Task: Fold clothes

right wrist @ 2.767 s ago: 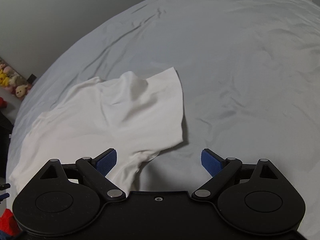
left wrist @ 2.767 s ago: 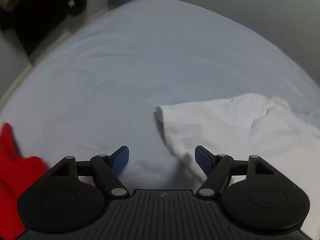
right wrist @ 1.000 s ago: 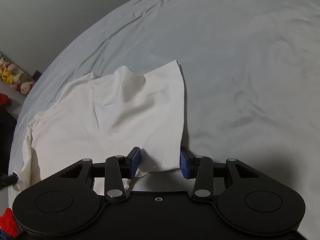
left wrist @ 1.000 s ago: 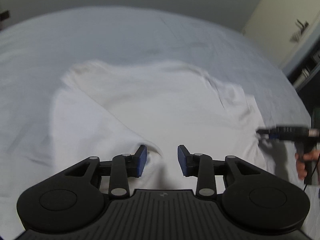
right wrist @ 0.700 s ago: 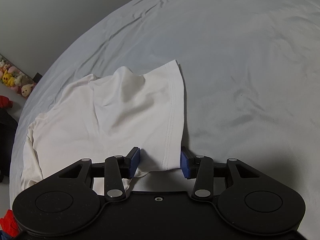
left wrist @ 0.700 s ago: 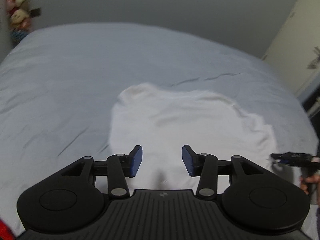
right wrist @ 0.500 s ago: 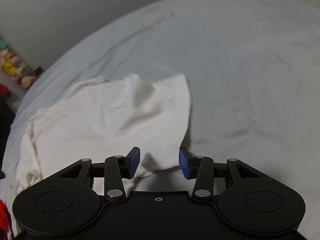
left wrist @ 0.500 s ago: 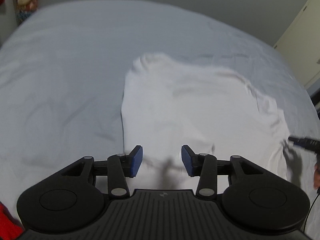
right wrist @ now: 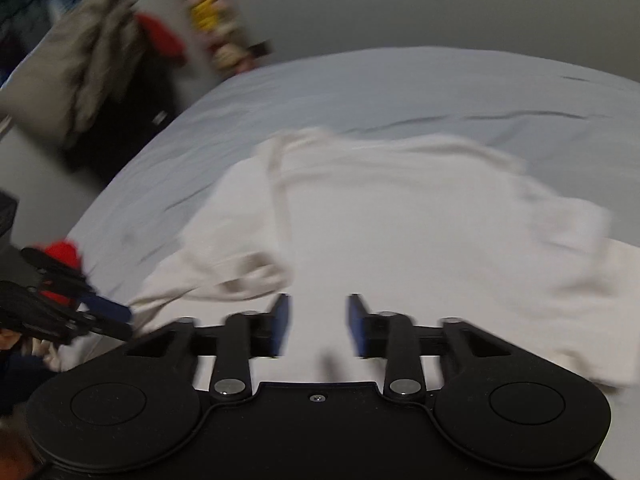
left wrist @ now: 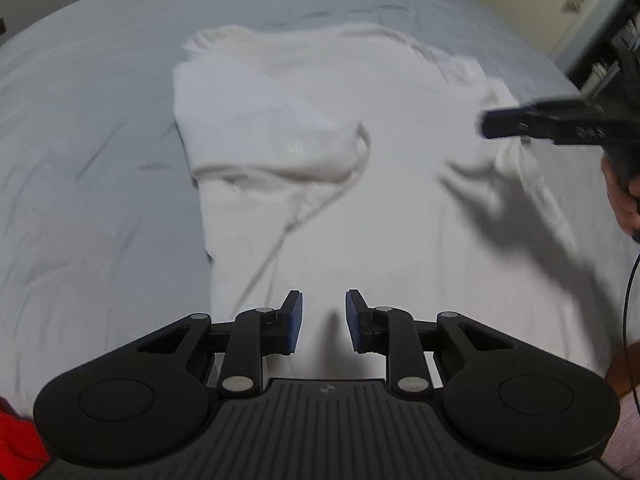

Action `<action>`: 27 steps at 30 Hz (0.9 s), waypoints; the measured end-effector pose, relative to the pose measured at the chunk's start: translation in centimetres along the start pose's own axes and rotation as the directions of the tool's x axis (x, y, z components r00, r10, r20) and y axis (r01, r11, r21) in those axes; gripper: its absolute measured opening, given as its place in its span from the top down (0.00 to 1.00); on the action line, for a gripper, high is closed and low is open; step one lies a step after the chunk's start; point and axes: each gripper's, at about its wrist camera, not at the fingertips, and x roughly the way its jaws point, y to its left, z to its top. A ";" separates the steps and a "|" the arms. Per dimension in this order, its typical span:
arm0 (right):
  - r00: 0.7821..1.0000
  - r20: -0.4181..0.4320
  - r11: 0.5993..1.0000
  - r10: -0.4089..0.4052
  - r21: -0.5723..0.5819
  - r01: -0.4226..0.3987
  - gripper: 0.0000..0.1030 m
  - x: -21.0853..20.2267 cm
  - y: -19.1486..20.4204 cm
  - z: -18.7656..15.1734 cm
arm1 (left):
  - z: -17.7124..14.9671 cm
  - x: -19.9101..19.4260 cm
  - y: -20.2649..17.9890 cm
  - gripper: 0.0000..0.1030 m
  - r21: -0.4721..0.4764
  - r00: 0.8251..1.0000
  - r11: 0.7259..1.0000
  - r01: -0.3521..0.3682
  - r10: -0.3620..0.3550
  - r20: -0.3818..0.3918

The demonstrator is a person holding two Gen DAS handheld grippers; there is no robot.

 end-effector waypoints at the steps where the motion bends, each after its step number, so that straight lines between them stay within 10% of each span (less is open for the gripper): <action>1: 0.999 -0.014 1.000 0.030 0.003 -0.030 0.79 1.1 1.2 0.1 | -0.2 0.4 0.0 0.78 -0.009 1.000 1.000 0.003 -0.003 0.014; 14: 0.991 -0.080 0.944 0.110 0.321 -0.079 0.55 10.0 2.7 1.5 | 0.1 1.7 2.8 0.78 -0.076 0.995 0.995 -0.057 0.063 0.078; 22: 0.989 0.074 0.909 0.131 0.388 -0.149 0.89 9.7 2.6 2.9 | -1.0 1.9 3.3 0.78 -0.073 0.994 0.995 -0.063 0.069 0.082; 27: 0.973 0.230 0.853 -0.021 0.512 -0.102 0.90 6.9 0.1 4.6 | -1.1 1.9 3.5 0.79 -0.078 0.994 0.995 -0.067 0.073 0.076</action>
